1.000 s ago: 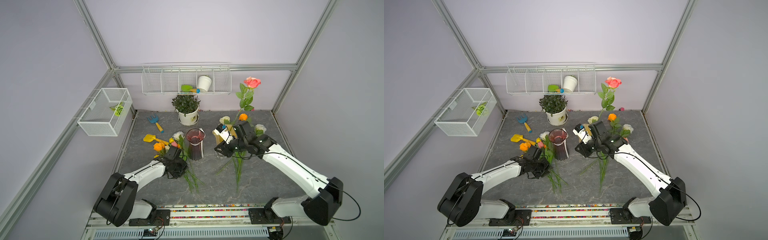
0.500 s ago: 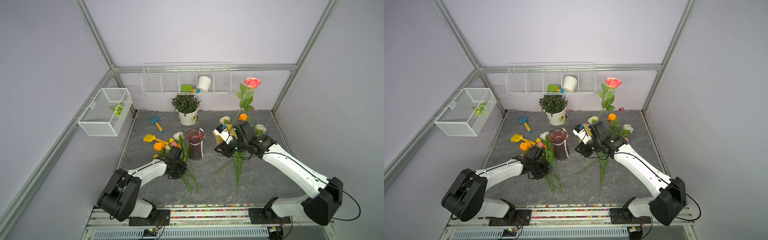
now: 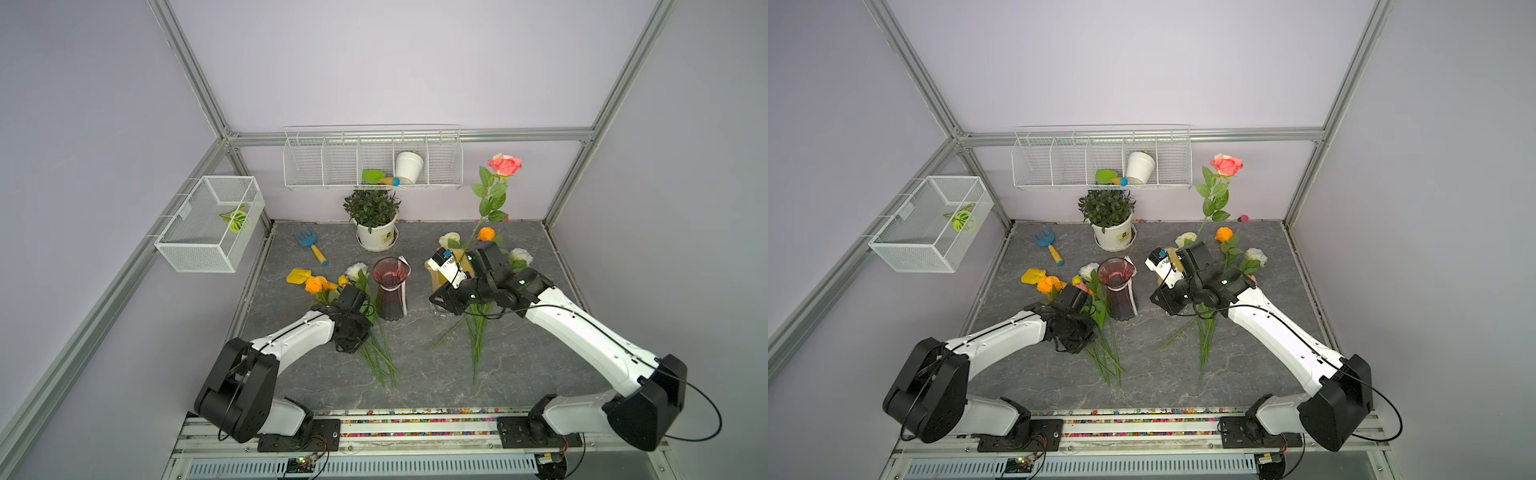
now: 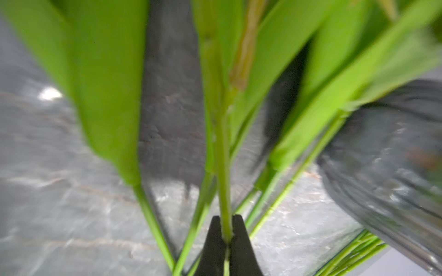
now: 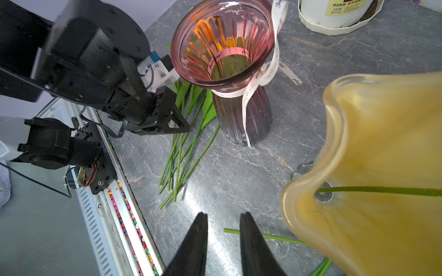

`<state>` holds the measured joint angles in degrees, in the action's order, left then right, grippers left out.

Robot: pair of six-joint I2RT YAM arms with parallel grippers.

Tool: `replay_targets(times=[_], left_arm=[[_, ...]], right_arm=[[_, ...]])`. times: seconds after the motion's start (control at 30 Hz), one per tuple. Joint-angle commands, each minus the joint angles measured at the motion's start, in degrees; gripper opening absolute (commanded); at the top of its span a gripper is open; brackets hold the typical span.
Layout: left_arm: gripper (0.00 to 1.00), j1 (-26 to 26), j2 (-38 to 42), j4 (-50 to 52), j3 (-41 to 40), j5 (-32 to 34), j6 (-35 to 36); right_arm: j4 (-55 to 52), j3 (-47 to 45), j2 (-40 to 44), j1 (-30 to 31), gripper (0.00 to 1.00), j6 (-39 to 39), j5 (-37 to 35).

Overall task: Arrange the flowers in different vases according to their variety
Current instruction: Pick up the flower at the center of the board.

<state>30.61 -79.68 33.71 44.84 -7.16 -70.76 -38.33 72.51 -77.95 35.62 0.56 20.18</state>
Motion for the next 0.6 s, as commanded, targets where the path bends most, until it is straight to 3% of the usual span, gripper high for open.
replay_targets(times=[0.0, 0.23, 0.47, 0.57], left_arm=[[0.00, 0.3, 5.0, 7.3, 5.5, 9.0, 2.7], [0.00, 0.4, 9.2, 14.0, 13.9, 19.7, 8.7], [0.00, 5.1, 16.3, 10.9, 27.5, 36.6, 29.6], [0.00, 7.3, 17.8, 1.8, 33.1, 37.0, 41.3]], right_arm=[[0.0, 1.6, 0.7, 0.5, 0.30, -0.8, 0.7], [3.7, 1.8, 4.6, 1.3, 0.29, 0.3, -1.0], [5.5, 1.9, 14.3, 1.4, 0.29, 4.0, -15.4], [4.1, 2.5, 16.9, 1.3, 0.29, 7.6, -25.5]])
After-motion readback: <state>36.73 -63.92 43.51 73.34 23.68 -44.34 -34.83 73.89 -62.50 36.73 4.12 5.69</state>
